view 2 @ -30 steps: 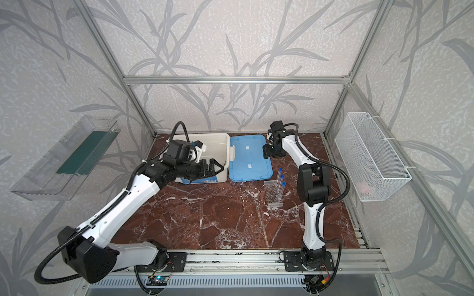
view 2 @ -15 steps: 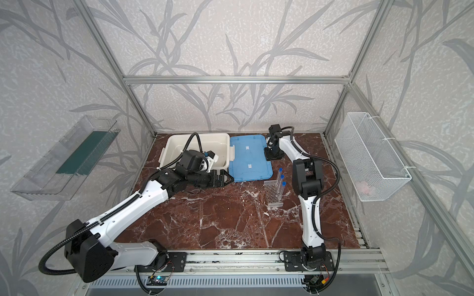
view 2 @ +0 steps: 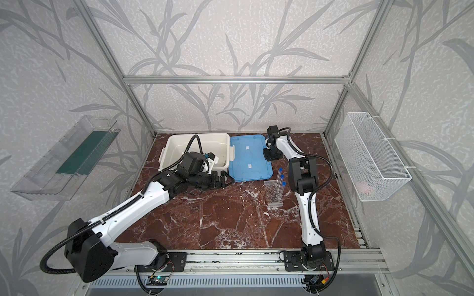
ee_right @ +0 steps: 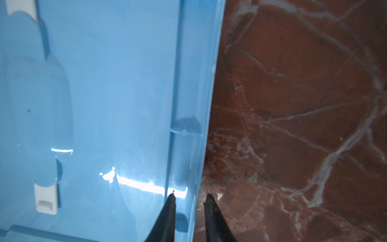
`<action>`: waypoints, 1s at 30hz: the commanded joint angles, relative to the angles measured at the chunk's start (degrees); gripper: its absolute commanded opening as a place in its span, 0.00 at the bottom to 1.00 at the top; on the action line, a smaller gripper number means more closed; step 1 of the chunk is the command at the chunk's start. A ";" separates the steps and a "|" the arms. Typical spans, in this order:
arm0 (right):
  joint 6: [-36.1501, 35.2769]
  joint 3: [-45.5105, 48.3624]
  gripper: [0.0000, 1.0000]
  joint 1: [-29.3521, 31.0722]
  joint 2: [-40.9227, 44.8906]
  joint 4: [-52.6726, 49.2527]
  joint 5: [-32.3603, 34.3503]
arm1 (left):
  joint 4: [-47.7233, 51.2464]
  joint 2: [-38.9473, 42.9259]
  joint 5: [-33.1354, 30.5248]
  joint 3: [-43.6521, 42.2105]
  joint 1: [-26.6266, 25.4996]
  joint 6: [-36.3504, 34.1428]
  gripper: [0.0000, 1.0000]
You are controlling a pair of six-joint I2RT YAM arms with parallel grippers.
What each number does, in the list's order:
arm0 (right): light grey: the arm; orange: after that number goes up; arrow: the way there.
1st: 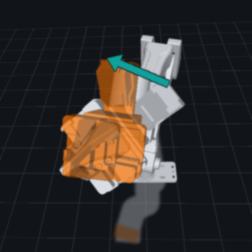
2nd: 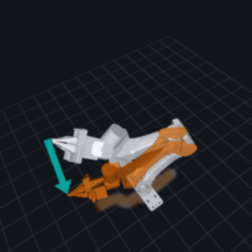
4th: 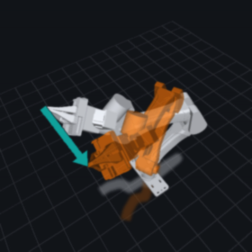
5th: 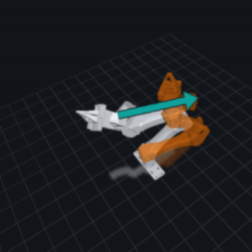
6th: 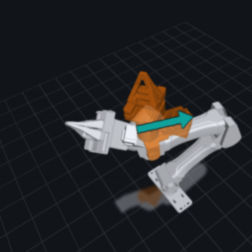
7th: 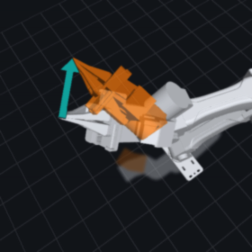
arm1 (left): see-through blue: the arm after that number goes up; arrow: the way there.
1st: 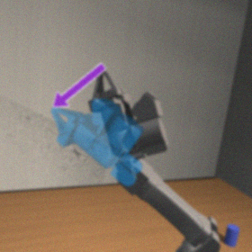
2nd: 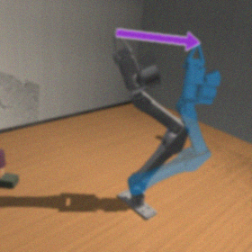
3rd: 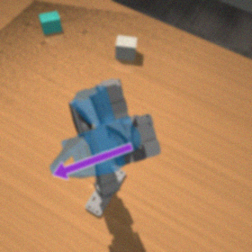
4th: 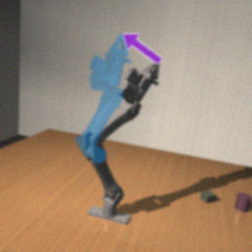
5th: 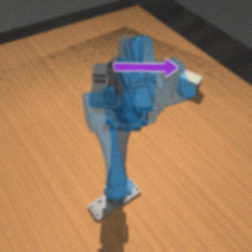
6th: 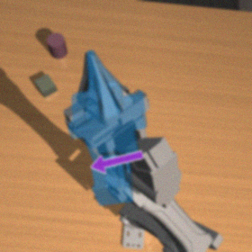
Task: Organize the chemistry lab equipment
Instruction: 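Close the right gripper on the blue lid's edge and tilt it up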
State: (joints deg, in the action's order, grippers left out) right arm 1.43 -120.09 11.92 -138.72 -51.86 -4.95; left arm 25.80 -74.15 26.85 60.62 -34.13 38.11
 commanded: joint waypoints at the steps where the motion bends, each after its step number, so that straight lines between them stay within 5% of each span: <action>1: -0.18 -2.47 0.25 -0.32 -2.34 -2.64 0.36 | 0.83 2.08 -1.22 -0.50 -0.25 -0.84 0.98; 9: -0.07 -3.04 0.17 -0.23 -4.11 -3.12 0.39 | 1.87 1.88 -2.39 -0.77 -0.27 -1.62 0.96; 15: -0.13 -2.41 0.00 -0.21 -2.31 -2.44 0.71 | 2.34 2.53 -2.79 -0.68 -0.29 -1.80 0.95; 30: -0.50 9.80 0.00 -0.23 14.97 8.39 4.43 | 5.38 5.20 -3.97 0.37 -0.24 -3.89 0.94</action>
State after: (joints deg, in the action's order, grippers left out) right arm 1.65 -111.98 11.77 -128.64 -46.89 -2.52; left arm 28.91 -70.72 24.32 59.77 -34.13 36.32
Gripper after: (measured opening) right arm 0.050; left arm 0.937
